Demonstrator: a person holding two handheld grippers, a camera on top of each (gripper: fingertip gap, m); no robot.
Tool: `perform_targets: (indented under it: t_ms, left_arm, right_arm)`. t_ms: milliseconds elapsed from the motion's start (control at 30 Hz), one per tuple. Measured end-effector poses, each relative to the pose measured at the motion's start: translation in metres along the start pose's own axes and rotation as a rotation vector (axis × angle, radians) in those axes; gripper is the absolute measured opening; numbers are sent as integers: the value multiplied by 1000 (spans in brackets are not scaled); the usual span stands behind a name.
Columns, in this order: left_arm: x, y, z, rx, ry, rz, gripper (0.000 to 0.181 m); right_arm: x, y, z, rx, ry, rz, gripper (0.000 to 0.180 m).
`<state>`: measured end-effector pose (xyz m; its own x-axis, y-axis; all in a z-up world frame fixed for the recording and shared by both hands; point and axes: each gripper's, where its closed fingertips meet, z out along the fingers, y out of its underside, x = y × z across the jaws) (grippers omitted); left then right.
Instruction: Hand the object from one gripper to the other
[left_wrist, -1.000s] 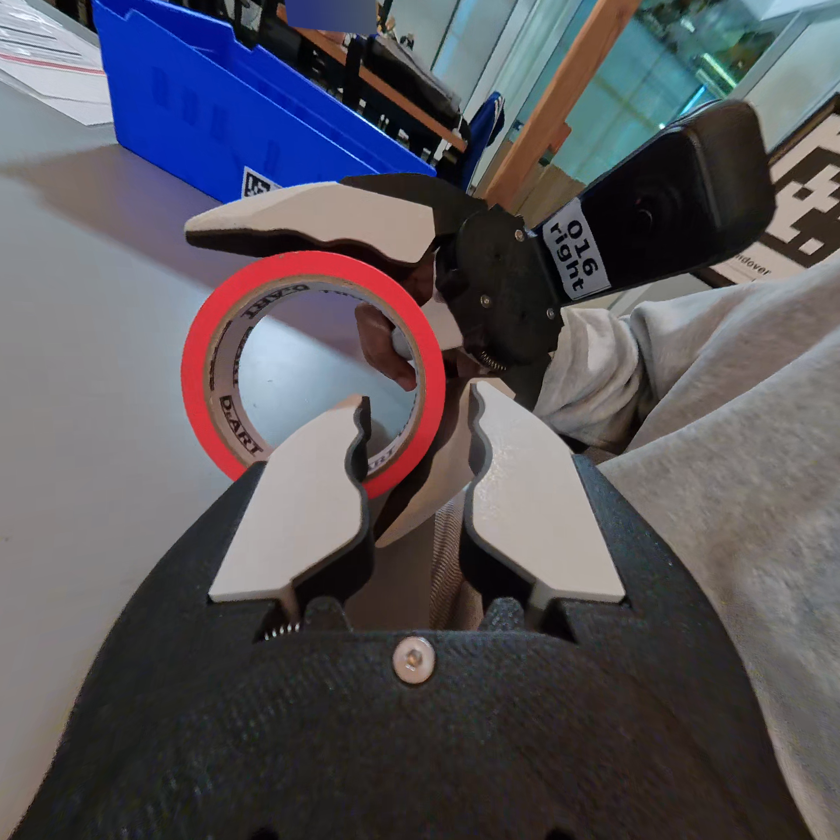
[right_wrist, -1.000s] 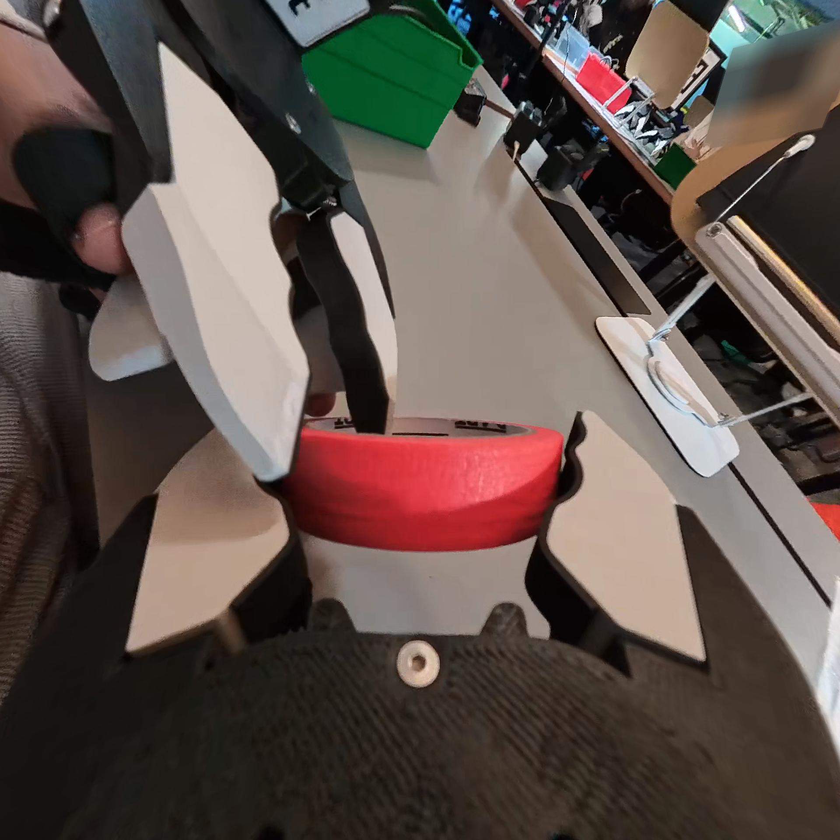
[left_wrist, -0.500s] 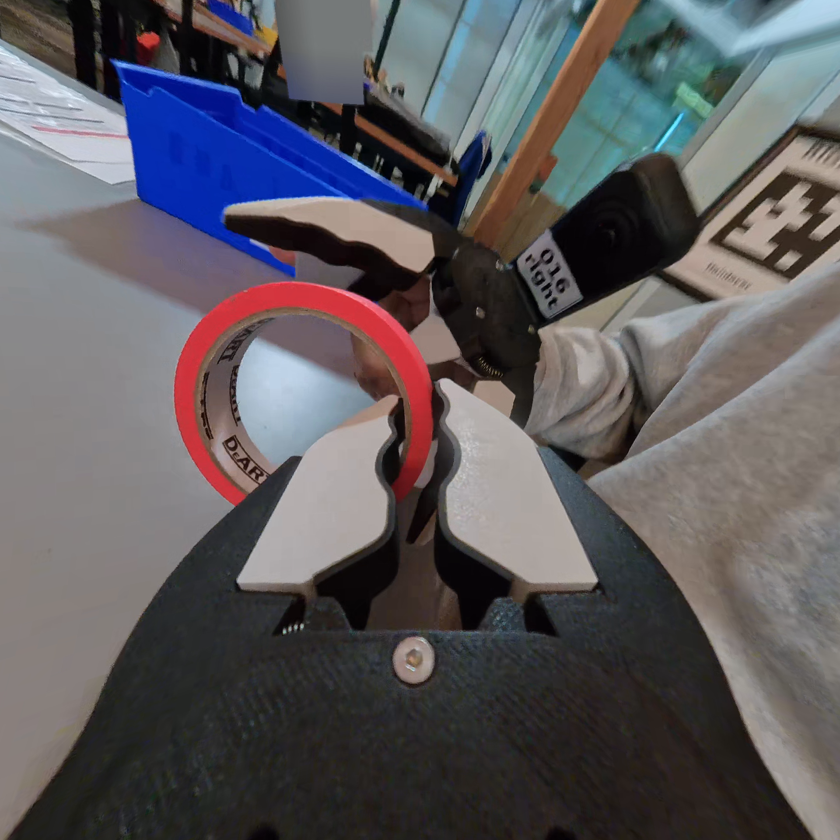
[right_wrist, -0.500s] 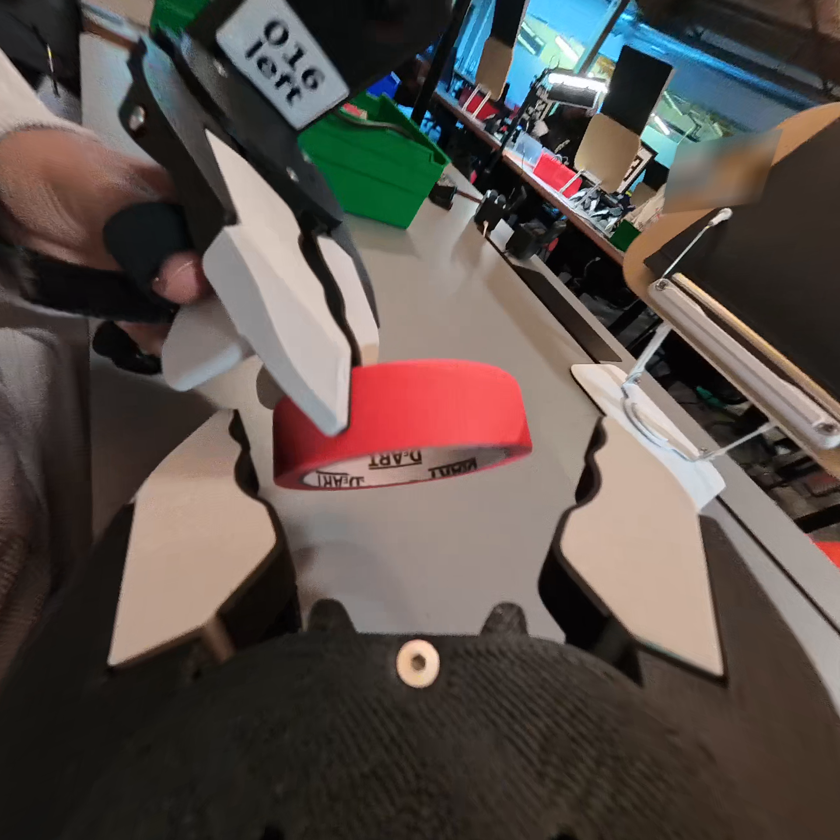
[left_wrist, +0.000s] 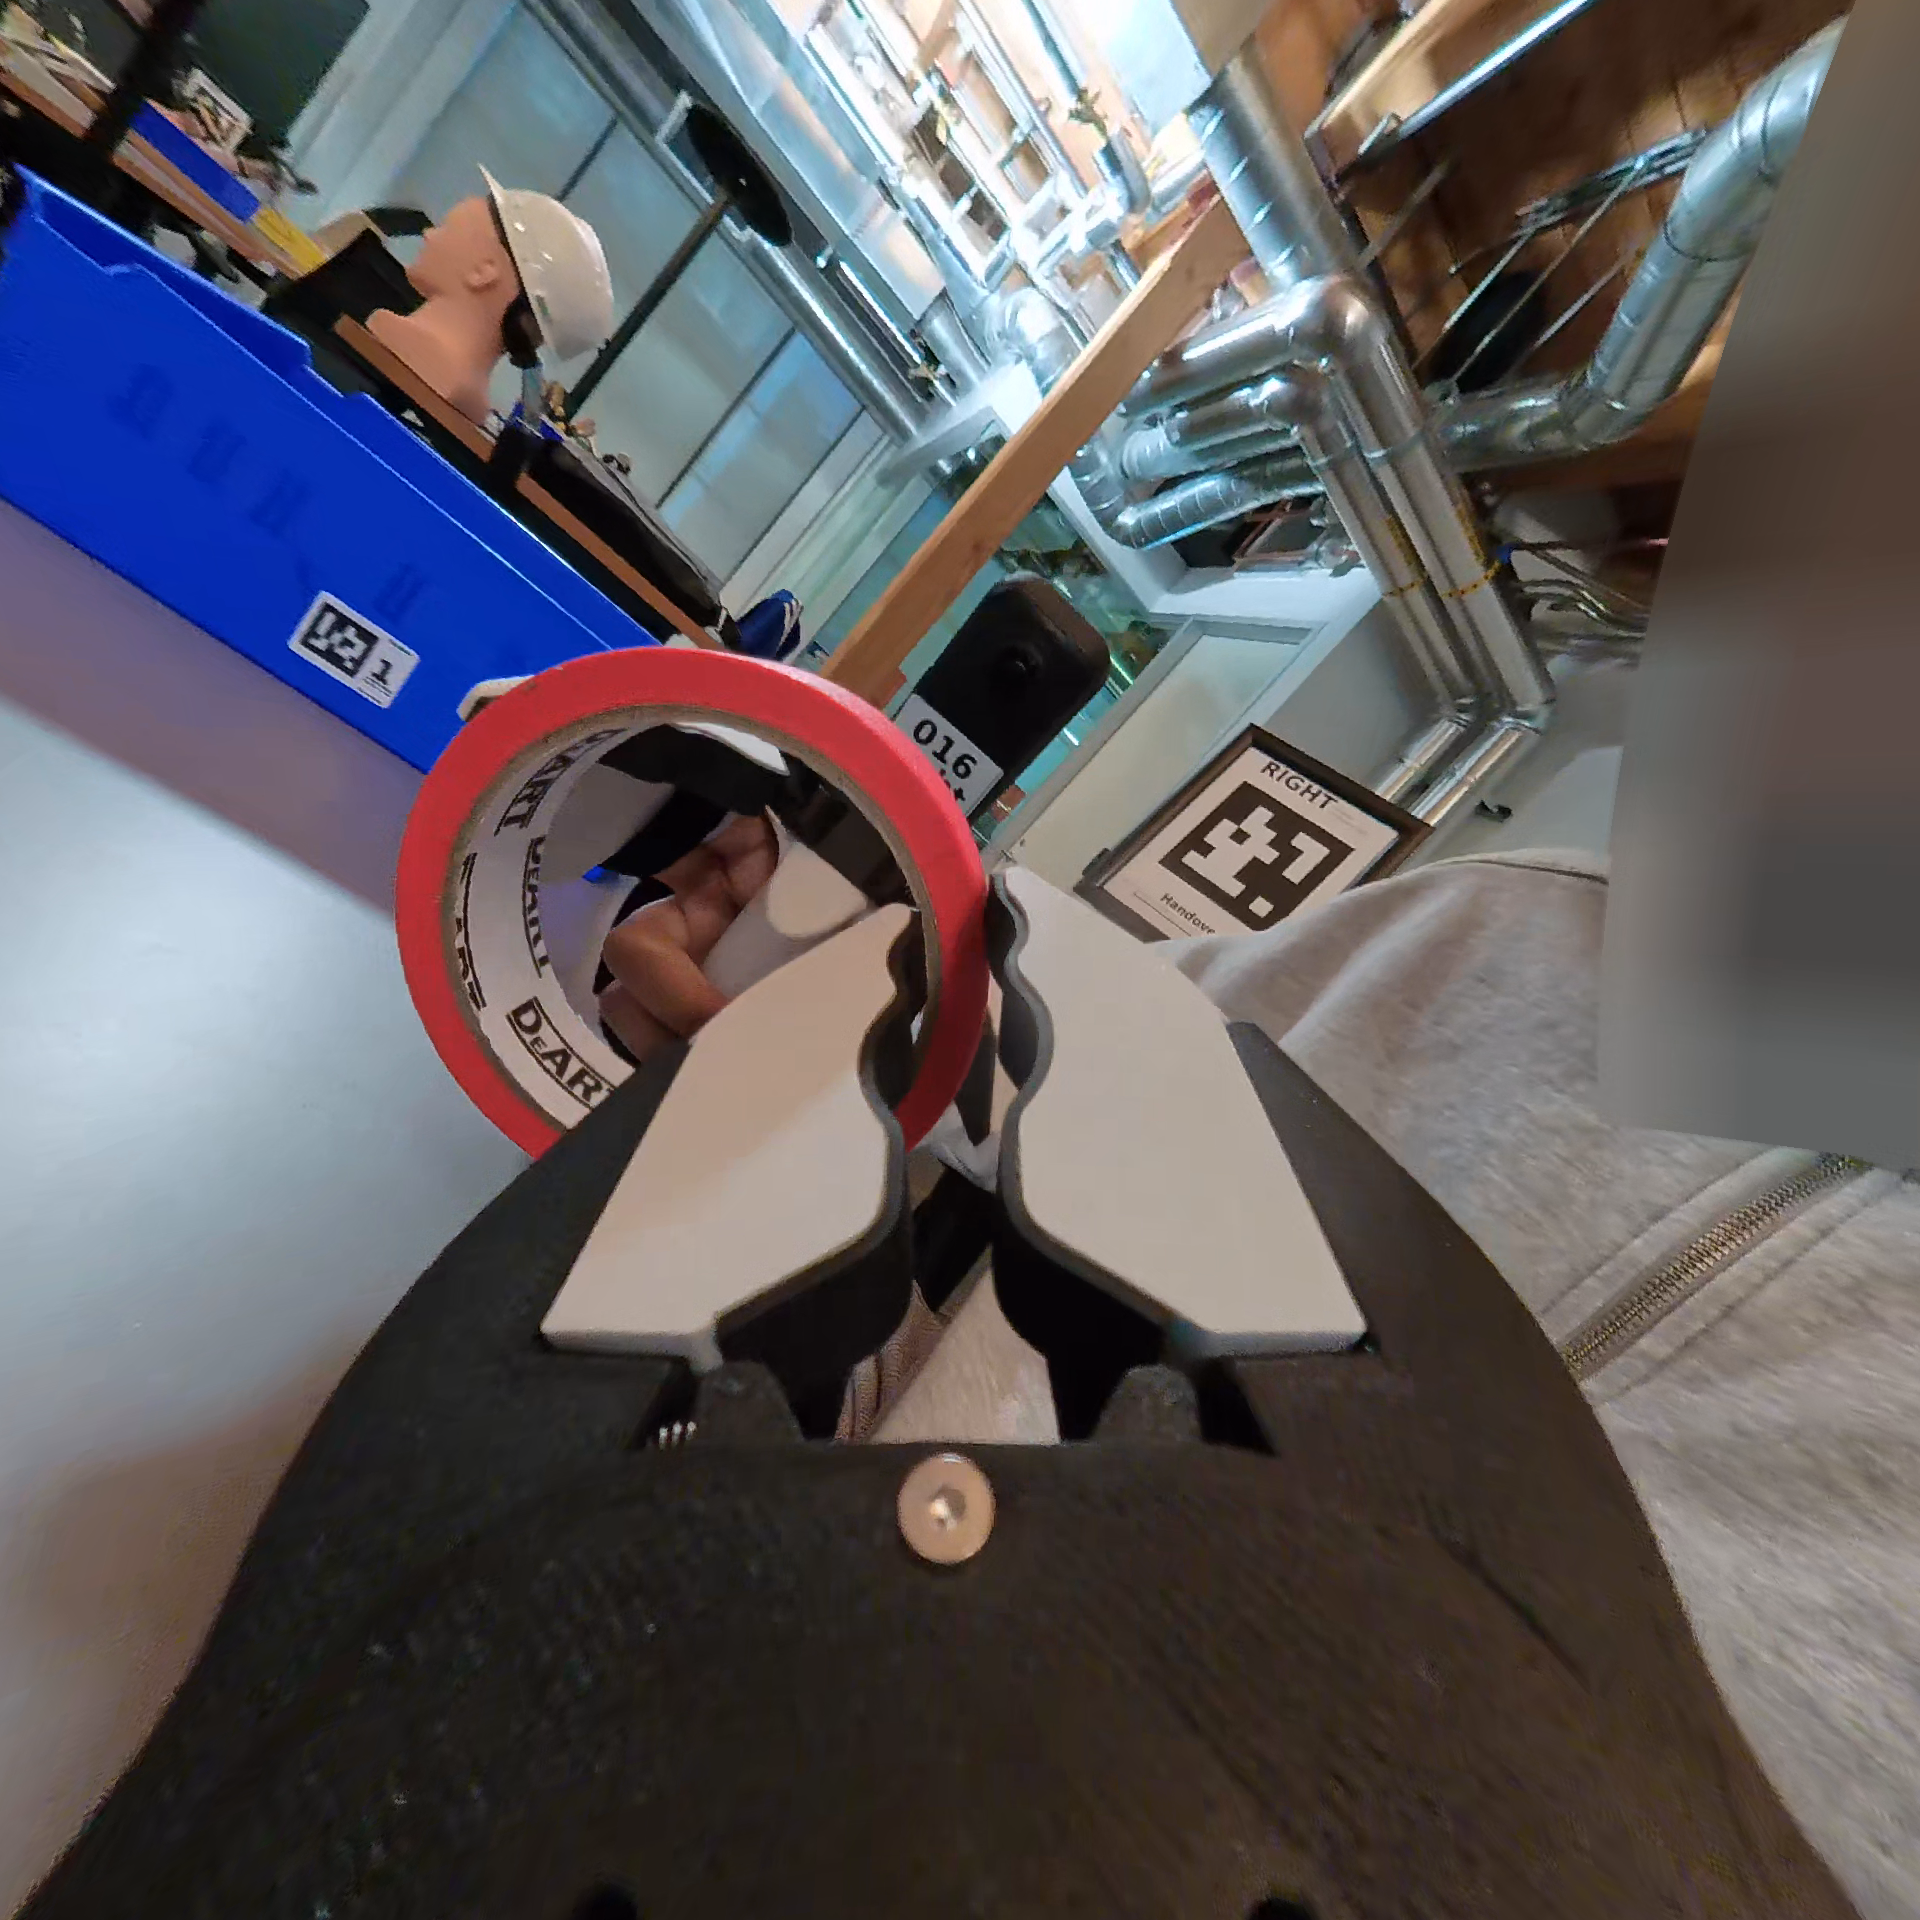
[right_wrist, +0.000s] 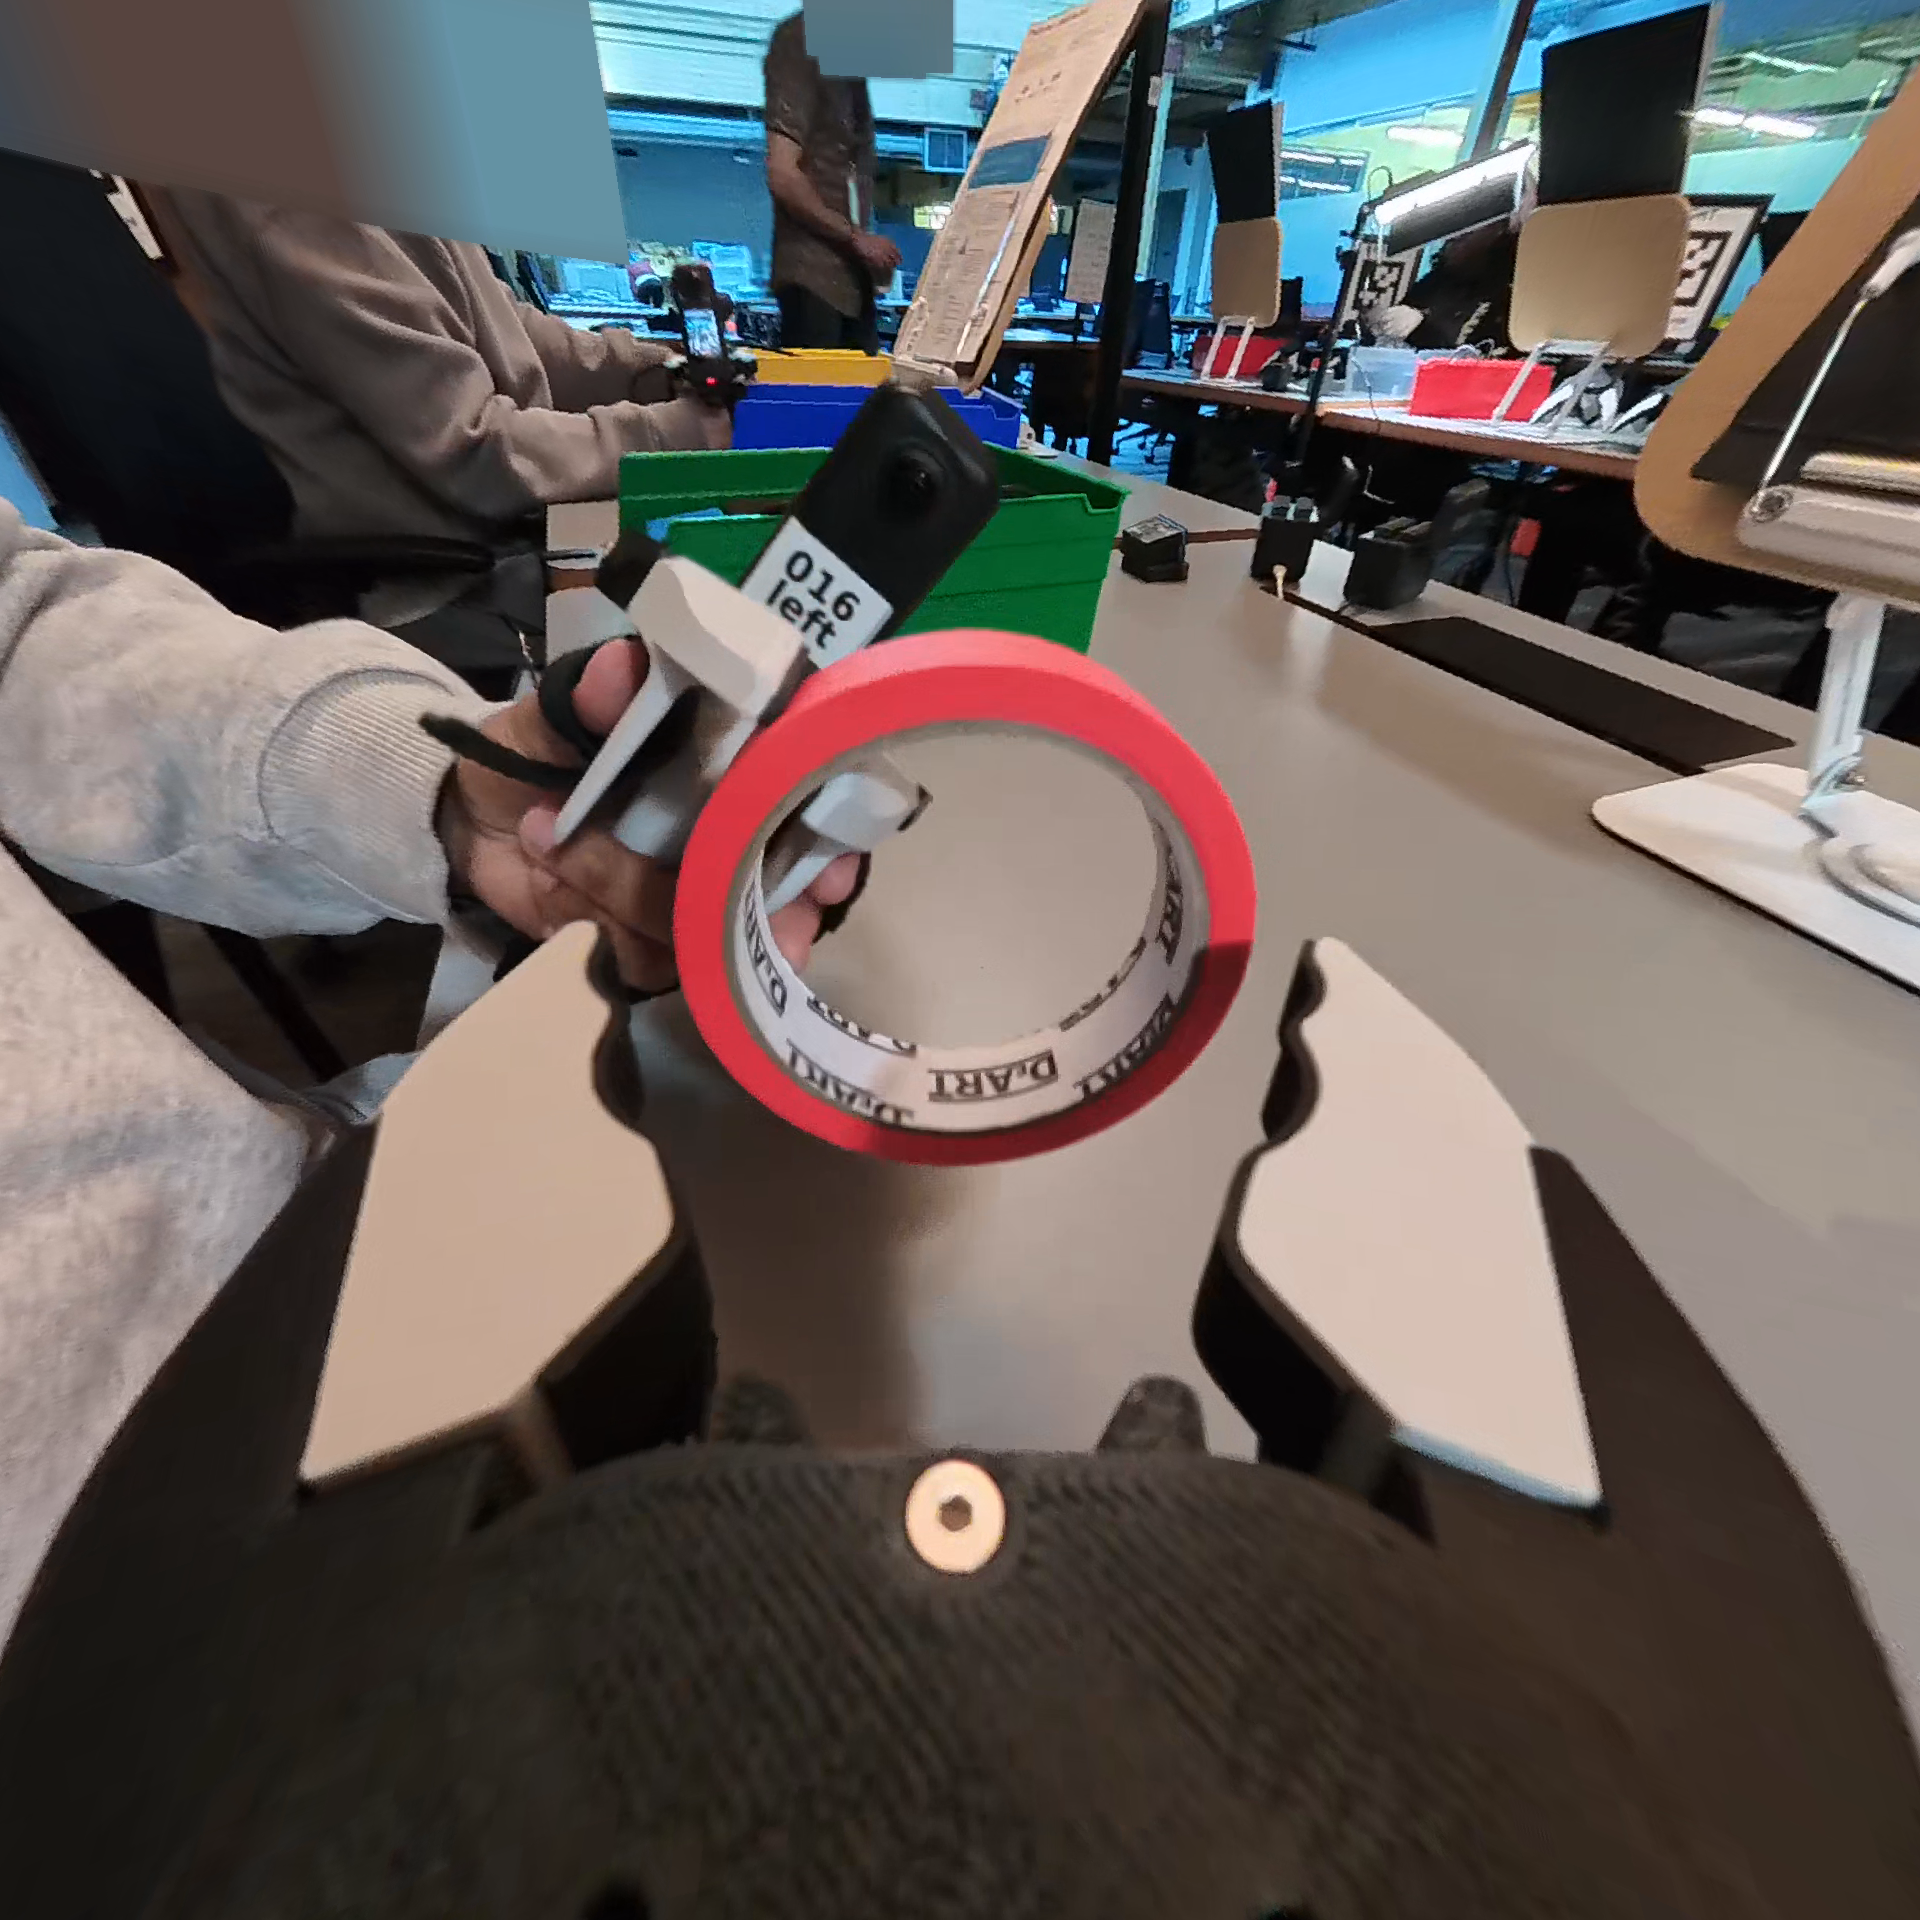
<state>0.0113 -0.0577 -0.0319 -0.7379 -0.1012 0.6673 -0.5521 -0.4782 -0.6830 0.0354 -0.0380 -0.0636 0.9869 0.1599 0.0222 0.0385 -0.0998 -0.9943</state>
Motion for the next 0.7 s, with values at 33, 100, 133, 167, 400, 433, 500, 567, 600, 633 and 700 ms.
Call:
perform_targets:
  t_ms: [33,100,133,167,400,433,500,567,600,633,700]
  left_arm:
    - [1,2,1,-7,8,0,14]
    - [5,4,3,-18,34,-6,13]
    - [5,4,4,-18,37,-7,13]
    - [6,4,4,-16,42,-8,13]
    - [8,-4,2,53,58,-18,25]
    - [6,-6,1,72,46,-21,35]
    - [2,-12,-2,112,33,-34,50]
    - [-1,-17,-6,150,16,-36,54]
    - [-3,-19,-7,161,3,-30,56]
    - [-5,-19,-8,164,-10,-21,58]
    - [-7,-19,-8,156,-26,0,62]
  right_arm:
    - [-1,-1,-1,5,-6,4,117]
    - [-2,-1,-1,5,-19,15,114]
    - [-3,-1,-2,2,-32,17,109]
    - [-4,-1,-2,1,-37,17,108]
    - [-2,-9,-5,0,3,-19,105]
    - [-1,-10,-5,6,2,-4,105]
    - [1,-11,-7,22,-8,54,105]
    - [4,-15,-9,51,-24,127,105]
    - [6,-17,-11,71,-35,167,105]
    - [8,-20,-13,95,-48,210,105]
    - [11,-26,-17,145,-76,298,104]
